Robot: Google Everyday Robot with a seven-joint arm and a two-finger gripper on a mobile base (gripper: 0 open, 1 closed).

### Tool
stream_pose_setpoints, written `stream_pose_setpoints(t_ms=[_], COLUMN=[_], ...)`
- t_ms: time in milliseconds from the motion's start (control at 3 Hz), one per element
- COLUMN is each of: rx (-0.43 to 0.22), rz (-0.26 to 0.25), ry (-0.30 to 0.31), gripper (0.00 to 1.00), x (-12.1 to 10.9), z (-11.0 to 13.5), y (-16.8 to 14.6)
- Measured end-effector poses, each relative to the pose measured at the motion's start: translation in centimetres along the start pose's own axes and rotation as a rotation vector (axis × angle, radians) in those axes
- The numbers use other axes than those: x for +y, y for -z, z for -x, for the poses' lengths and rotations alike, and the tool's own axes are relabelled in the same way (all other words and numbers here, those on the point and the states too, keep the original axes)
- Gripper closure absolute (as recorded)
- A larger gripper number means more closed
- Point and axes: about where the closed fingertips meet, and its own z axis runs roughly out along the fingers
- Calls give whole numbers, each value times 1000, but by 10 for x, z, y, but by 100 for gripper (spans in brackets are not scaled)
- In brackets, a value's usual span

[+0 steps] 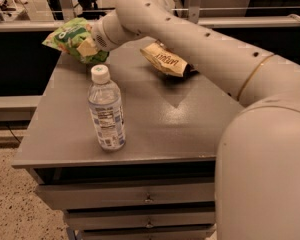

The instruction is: Pick green rice chip bag

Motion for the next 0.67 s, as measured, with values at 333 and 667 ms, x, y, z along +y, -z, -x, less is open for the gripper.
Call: stream_pose_setpoints(t_ms=[333,667], rx=[-172,-258], rz=[-25,-39], ry=[40,105], gripper=[100,100], x=[-27,-45], z=[28,36], y=[75,125])
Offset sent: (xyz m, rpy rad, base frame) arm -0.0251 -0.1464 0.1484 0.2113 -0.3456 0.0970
